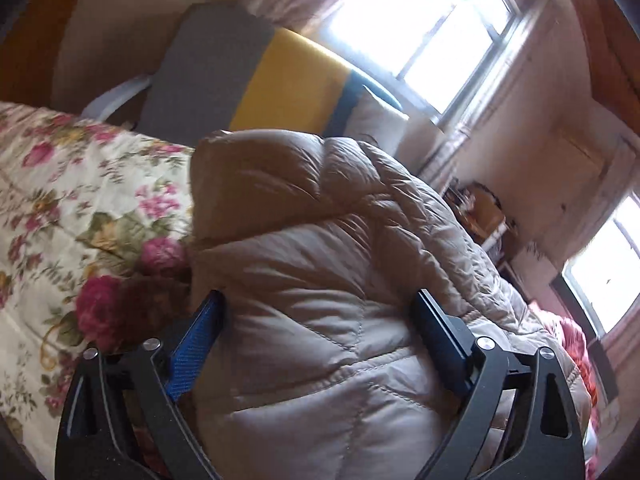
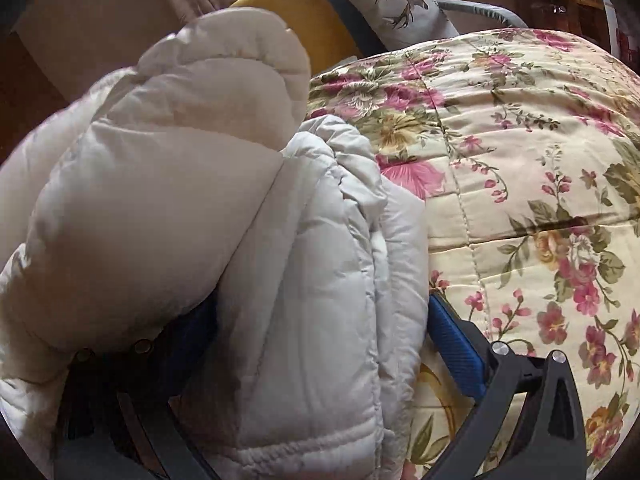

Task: Fold large clothes
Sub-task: 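Grasp the jacket bundle edges with both tools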

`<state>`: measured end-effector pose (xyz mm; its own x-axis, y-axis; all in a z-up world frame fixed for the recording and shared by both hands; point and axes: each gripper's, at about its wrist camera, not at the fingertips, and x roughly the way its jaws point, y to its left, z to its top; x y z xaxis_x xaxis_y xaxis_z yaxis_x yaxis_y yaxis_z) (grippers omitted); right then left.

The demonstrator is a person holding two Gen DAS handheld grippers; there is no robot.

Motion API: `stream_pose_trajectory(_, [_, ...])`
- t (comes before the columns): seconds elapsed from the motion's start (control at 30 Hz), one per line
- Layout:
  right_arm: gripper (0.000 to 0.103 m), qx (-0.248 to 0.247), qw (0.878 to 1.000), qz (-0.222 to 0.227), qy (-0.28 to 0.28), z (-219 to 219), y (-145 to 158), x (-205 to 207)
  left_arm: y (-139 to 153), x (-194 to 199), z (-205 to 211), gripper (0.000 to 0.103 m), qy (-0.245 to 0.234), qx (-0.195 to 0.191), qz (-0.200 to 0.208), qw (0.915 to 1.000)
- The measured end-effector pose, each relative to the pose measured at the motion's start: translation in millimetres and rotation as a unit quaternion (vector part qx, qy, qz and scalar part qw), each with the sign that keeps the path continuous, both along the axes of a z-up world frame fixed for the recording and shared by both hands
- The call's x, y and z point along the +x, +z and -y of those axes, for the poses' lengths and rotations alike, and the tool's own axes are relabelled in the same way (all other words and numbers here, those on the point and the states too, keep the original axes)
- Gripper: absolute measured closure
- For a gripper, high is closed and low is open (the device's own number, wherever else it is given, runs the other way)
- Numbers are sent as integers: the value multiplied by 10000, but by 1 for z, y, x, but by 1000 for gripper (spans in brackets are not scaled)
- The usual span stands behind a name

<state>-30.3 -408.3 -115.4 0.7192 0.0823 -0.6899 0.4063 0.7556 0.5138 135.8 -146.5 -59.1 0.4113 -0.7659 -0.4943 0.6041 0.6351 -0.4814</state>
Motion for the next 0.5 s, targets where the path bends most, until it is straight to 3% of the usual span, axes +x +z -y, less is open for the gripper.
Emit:
stream_pose_trajectory(0.17, [2,-170,9989,-101,428,-5,-3,8,7,-20,29,5,-297,276,460,9981])
stream_pose_trajectory(0.3, [2,11,9995,31,326,2,-10,4,8,-47,59,4,-267,873,1087,9899])
stream_pose_trajectory(0.4, [2,-201,9998,-80,43,5,-6,-3,1,-67,85,4,-3,1711,1715,9702])
stream_pose_trajectory(0.5, [2,-733,9964,-70,-411,12,5,-22,-11,-78,102,4,-15,2064,2030,9572])
